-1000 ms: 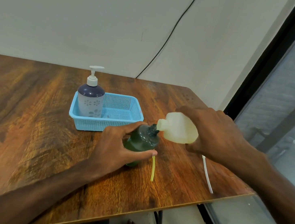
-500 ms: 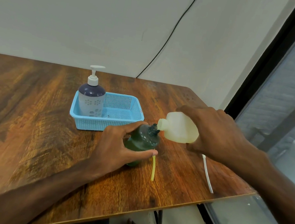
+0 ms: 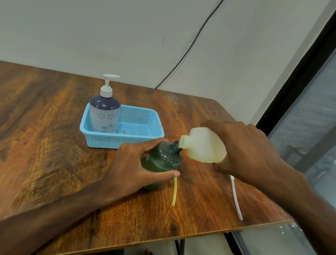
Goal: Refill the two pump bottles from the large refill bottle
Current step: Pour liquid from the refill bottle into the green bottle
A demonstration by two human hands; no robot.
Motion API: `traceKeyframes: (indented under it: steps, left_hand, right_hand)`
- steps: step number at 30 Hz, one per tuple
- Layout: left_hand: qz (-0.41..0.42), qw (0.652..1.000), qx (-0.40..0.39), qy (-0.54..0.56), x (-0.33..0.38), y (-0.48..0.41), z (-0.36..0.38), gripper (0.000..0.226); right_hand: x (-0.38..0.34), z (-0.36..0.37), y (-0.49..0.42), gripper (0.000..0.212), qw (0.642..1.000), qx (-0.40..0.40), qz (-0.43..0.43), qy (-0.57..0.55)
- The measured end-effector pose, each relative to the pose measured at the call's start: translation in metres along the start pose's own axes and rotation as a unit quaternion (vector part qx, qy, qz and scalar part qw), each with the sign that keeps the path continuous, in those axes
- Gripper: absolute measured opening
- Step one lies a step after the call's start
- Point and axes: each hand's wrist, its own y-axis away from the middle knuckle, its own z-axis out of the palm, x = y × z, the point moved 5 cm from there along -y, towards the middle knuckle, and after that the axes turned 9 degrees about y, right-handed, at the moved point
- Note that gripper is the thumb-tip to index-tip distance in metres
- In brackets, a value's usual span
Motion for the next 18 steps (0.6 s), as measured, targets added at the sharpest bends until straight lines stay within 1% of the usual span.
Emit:
traceKeyframes:
  steps: [8,18]
  left_hand:
    - [-0.005,1.000,0.003,-0.005,0.0011,-0.0007,0.0000,0.069]
    - [-0.004,1.000,0.002,-0.012,0.0008,-0.0007,-0.0002,0.069]
  right_hand:
    - [-0.0014,-0.0043,0.0012,0.088,1.000,0.011,-0.005,0.008]
    - [-0.0021,-0.0042,0.0009,0.089,1.000,0.000,-0.002,0.003]
